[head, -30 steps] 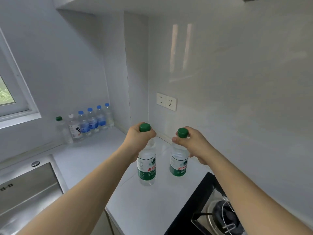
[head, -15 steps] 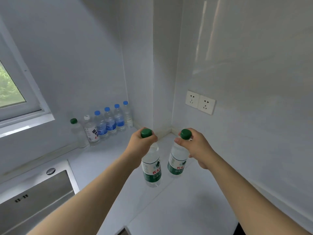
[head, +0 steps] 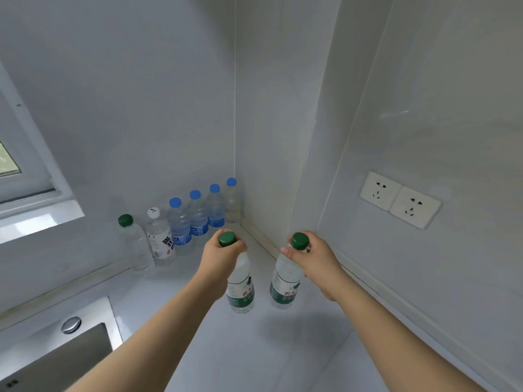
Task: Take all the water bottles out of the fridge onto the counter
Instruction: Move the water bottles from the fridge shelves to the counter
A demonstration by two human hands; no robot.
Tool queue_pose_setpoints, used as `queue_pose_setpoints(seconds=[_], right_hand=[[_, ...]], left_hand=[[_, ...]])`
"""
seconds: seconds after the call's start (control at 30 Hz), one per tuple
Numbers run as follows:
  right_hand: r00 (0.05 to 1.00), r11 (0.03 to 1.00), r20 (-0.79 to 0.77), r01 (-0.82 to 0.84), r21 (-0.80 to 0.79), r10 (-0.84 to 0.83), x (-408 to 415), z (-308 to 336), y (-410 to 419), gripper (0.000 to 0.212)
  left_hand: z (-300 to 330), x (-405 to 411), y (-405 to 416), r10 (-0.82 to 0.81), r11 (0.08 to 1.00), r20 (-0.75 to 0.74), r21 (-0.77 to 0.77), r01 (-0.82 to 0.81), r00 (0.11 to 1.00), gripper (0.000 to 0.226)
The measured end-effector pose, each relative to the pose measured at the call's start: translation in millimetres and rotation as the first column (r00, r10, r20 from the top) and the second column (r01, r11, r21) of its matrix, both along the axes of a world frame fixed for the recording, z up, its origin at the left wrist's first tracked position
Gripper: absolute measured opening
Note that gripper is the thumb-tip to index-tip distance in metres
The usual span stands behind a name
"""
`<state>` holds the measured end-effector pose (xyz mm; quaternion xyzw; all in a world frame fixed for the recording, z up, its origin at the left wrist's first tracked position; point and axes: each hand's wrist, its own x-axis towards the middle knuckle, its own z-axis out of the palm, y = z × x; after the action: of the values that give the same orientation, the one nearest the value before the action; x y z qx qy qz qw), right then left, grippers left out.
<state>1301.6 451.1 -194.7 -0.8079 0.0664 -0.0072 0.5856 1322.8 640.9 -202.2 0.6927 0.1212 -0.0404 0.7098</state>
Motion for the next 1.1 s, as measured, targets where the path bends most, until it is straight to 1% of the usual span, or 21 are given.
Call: queue_pose_setpoints(seconds=[0.07,0.17,0.33,0.43,0.53,0.7,0.87,0.97,1.03,1.1], right_hand=[[1.0,1.0,-0.02,-0.007,-0.016,0.006,22.6,-10.6,11.8,0.019],[1.0,0.999,-0.022,0.005,-0.045,-0.006,53.0,-21.5,21.4,0.021],[1.0,0.998,-0.009,0.021,-0.051,-0.022,117.5,-44.0,43.4,0.021],[0.999,0.999,-0.002,0.039,-0.021,-0.039,157.0,-60.4,56.4,0.023],[0.999,0.999,0.004,0.048,0.011,-0.048,192.3,-71.2,65.5,0.024],[0.998,0.996,0.021,0.055,0.066,-0.056,242.3,-87.3,76.3,0.017],[0.997,0.995,0.041,0.057,0.088,-0.06,276.2,-103.9,84.8,0.016],[0.996,0.994,0.058,0.056,0.097,-0.062,290.4,-110.3,86.6,0.019],[0.997,0.997,0.073,0.02,0.07,-0.025,295.3,-112.9,87.8,0.018],[0.999,1.0,0.045,-0.015,0.007,0.014,298.3,-114.7,90.4,0.014]], left_hand=[[-8.2,18.2,10.2,-0.023,0.998,0.02,0.053,0.022,1.0,0.011],[-14.5,43.4,16.3,-0.069,0.989,0.035,0.131,0.063,0.997,0.014],[-27.5,100.2,33.3,-0.018,0.995,0.004,0.096,0.017,1.0,0.015],[-40.4,131.8,34.5,-0.037,0.993,-0.004,0.116,0.037,0.999,0.015],[-51.5,159.0,32.9,-0.081,0.986,0.027,0.151,0.076,0.996,0.014],[-71.7,196.5,33.7,-0.021,0.993,0.054,0.121,0.014,0.998,0.015],[-97.1,220.2,34.8,-0.039,0.989,0.1,0.144,0.024,0.994,0.018],[-110.3,226.1,33.4,-0.073,0.988,0.133,0.143,0.054,0.988,0.023],[-119.0,224.1,31.3,-0.092,0.985,0.137,0.159,0.07,0.986,0.031],[-134.7,220.7,30.8,-0.045,0.988,0.109,0.153,0.028,0.993,0.043]])
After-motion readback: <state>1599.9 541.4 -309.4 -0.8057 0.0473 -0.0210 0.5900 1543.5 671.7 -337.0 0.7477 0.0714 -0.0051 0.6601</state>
